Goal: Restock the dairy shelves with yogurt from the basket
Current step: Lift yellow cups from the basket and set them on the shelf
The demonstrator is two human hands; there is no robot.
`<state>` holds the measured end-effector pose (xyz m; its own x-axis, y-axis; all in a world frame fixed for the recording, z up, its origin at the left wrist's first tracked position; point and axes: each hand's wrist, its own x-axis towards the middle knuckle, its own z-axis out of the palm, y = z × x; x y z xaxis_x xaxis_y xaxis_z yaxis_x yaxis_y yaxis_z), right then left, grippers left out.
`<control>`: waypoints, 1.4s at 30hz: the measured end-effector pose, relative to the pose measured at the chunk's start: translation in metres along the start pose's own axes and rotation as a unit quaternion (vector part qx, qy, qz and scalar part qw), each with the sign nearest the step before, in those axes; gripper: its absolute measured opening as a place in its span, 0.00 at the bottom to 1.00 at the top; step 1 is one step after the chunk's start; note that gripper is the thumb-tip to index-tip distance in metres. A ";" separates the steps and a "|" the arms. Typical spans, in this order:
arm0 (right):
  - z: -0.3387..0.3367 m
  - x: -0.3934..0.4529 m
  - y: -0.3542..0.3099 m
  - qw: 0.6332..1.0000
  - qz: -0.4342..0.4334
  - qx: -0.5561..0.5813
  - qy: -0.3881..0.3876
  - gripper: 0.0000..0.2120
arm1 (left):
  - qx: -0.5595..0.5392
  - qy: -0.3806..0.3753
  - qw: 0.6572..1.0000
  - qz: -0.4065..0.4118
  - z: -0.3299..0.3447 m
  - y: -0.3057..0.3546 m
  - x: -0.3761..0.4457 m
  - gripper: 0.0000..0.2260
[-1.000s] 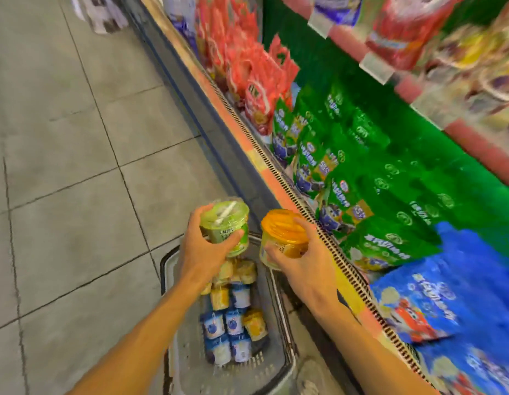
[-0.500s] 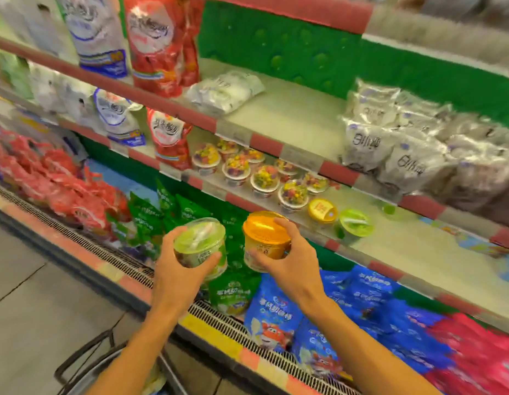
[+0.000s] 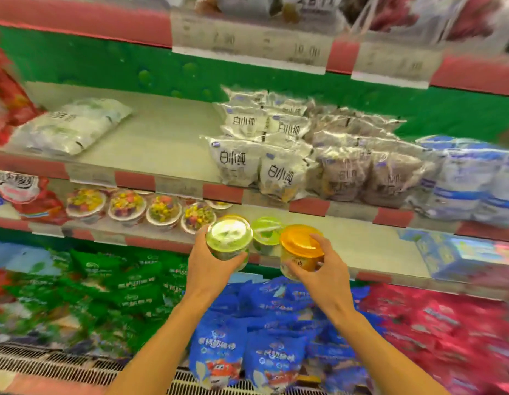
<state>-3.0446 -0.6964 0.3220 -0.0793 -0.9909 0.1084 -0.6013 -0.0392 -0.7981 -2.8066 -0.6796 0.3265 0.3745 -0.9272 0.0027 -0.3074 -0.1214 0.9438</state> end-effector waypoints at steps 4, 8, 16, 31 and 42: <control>-0.003 0.018 0.016 1.000 0.002 -0.004 0.022 0.34 | -0.006 0.009 1.000 0.024 0.020 0.002 0.027 0.38; 0.001 0.043 0.038 0.999 -0.002 -0.011 0.036 0.34 | 0.005 0.030 0.998 0.050 0.039 -0.004 0.051 0.38; 0.021 0.068 0.059 0.998 -0.031 -0.036 0.028 0.35 | 0.019 0.074 0.996 0.046 0.052 -0.020 0.070 0.43; 0.032 0.091 0.086 0.999 -0.031 -0.032 0.011 0.36 | 0.057 0.088 0.992 0.069 0.066 0.001 0.099 0.26; 0.029 0.089 0.109 1.000 -0.016 0.003 0.026 0.42 | 0.054 0.021 0.994 0.090 0.098 0.014 0.099 0.14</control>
<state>-3.0942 -0.7929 0.2276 -0.1011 -0.9810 0.1655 -0.5993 -0.0727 -0.7972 -2.8599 -0.8076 0.3074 0.3401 -0.9222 0.1842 -0.4641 0.0058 0.8858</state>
